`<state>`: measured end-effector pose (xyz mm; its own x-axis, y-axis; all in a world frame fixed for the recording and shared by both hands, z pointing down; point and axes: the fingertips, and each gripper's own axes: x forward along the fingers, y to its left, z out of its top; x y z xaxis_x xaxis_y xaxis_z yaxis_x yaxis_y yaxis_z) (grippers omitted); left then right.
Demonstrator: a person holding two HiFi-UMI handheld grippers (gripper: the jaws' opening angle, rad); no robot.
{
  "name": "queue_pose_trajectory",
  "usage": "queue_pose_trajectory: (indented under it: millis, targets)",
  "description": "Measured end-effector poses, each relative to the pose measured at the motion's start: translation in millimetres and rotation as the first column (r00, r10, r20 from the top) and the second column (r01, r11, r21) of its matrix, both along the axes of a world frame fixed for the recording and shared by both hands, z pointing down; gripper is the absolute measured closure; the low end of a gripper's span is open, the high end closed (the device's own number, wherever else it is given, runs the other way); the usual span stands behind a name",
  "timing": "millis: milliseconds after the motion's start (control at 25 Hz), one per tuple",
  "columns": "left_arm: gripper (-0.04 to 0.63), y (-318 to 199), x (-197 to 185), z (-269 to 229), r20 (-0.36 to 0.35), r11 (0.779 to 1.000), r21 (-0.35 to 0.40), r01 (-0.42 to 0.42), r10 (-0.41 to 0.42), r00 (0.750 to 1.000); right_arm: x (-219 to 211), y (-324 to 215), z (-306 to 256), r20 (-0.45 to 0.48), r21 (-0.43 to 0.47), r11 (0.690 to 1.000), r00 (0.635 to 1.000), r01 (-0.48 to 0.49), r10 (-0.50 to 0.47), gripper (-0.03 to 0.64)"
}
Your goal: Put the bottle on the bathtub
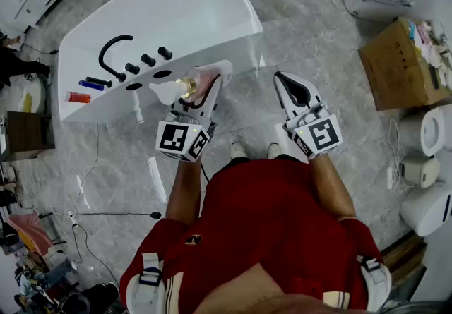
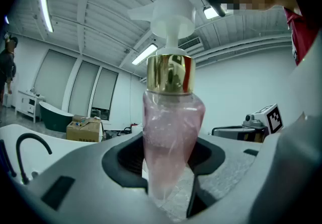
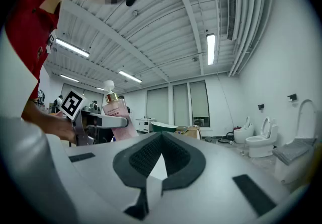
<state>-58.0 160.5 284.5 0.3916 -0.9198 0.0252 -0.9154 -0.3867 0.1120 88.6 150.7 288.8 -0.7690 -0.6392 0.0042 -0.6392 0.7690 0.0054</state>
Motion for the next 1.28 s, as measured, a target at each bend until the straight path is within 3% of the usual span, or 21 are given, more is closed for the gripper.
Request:
queue_pose_trajectory:
  millis: [960, 1280]
  targets:
    - [0.373, -9.4, -85.9, 12.6, 0.005, 0.999, 0.026, -0.042, 0.042, 0.999, -75.5, -9.4, 8.1, -0.016, -0.008, 0.996, 0.996, -0.089, 0.089, 0.620]
    - [0.373, 1.6, -108.2, 24.6, -0.027, 0.999, 0.014, -0.038, 0.038, 0.999, -96.0, 2.3, 19.3, -0.059, -0.029, 0.996, 0.994, -0.089, 0.087, 0.620]
